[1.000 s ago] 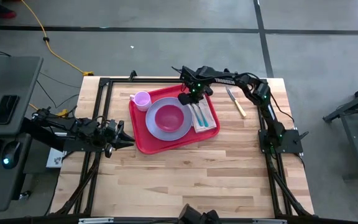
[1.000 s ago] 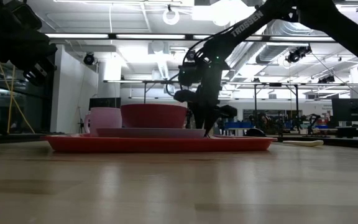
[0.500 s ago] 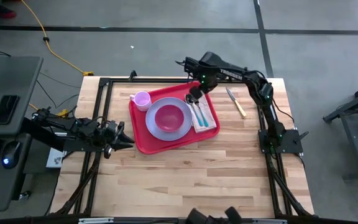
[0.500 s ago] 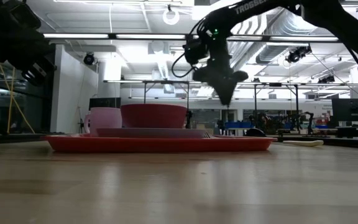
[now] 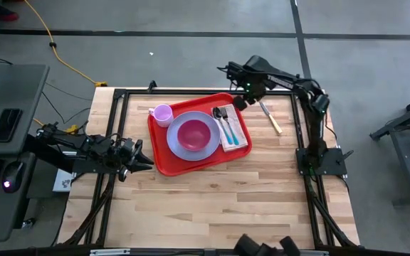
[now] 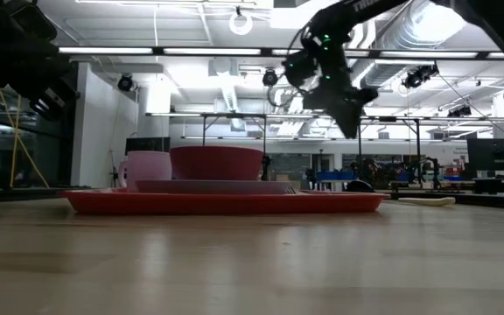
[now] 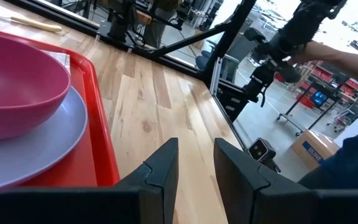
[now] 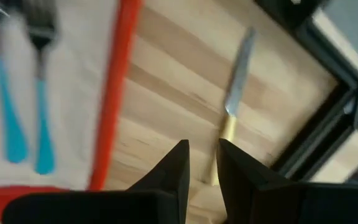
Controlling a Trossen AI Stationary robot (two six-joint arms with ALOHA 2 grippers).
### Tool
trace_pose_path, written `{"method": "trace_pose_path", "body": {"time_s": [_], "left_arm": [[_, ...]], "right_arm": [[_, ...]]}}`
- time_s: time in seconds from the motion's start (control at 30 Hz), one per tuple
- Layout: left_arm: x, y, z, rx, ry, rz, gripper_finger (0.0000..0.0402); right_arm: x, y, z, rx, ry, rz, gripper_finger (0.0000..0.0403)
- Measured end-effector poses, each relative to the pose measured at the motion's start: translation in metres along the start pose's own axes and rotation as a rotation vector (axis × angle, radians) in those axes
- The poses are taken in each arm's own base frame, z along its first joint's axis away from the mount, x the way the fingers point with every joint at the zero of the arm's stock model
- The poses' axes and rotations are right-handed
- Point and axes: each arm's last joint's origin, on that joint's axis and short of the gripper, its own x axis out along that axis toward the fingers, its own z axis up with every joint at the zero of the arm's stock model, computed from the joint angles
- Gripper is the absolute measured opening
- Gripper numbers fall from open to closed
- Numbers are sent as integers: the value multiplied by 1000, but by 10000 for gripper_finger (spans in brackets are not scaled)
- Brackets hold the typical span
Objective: Set up tray
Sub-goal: Put the yellow knife on the brown napkin to the right of the blue fork
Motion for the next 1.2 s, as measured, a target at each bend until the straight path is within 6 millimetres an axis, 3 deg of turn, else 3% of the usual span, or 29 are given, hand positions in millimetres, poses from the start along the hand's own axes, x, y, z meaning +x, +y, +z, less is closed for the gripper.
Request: {"method": "trace_pose_path", "body": {"time_s": [0.5, 0.73, 1.2], "left_arm": [[0, 0, 0, -1, -1, 2, 134], [0, 0, 0, -2, -2, 2, 134], [0, 0, 0, -29, -3, 4, 134]], "right_arm": [[72, -66, -50, 176, 74, 48, 63], [101, -68, -51, 195, 27, 98, 63], [108, -71, -44, 212, -44, 114, 62]]}}
